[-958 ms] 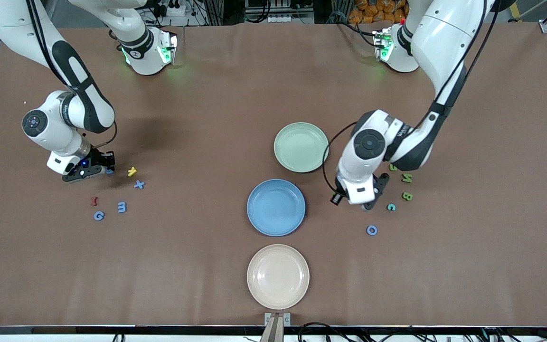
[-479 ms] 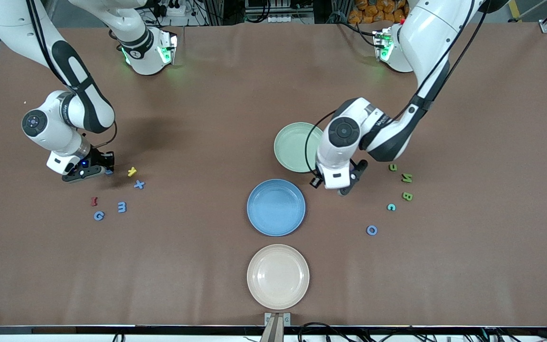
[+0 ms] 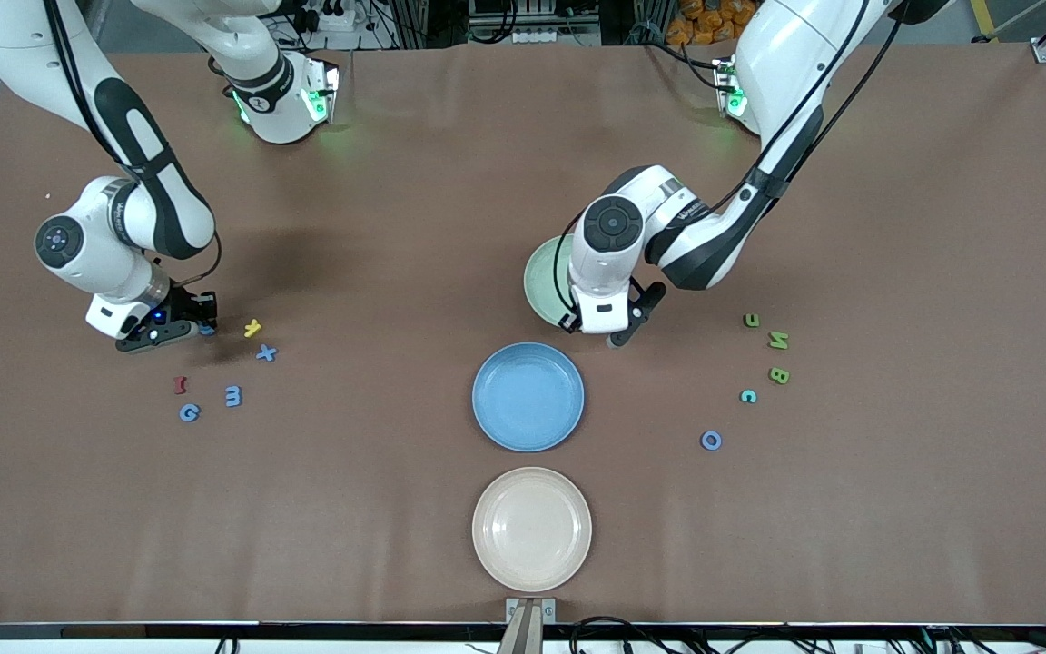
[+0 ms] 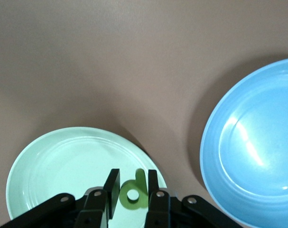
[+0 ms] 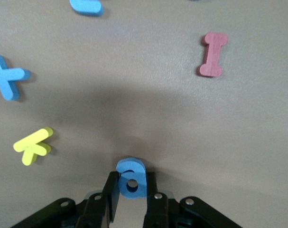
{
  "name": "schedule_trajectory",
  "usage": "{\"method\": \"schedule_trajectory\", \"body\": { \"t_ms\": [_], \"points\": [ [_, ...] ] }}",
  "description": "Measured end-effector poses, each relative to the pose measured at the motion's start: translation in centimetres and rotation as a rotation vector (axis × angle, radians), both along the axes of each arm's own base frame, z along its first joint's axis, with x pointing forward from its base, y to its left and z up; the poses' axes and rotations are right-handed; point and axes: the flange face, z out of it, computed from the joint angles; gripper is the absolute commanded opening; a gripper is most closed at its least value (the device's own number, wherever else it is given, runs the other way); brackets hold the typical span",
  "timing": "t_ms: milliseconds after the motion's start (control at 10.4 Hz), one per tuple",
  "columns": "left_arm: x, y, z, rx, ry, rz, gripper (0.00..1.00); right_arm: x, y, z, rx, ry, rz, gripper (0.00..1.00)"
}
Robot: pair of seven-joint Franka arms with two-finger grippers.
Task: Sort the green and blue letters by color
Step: 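Place the green d on the green plate while the right gripper grasps blue a, then carry the blue a onto the blue plate while the left gripper withdraws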
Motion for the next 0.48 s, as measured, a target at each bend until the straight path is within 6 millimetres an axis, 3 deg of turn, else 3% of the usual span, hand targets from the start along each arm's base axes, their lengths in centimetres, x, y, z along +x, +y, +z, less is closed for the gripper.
{"method": "schedule_trajectory", "body": {
  "t_ms": [288, 479],
  "points": [
    [0.0, 0.0, -0.2, 0.001, 0.003, 0.002, 1.0, 3.0, 0.3, 2.7, 0.021, 0.034, -0.041, 0.13],
    [0.3, 0.3, -0.2, 0.001, 0.002, 0.008, 1.0, 6.0, 2.9, 5.9, 0.034, 0.063, -0.092, 0.13]
  ]
}}
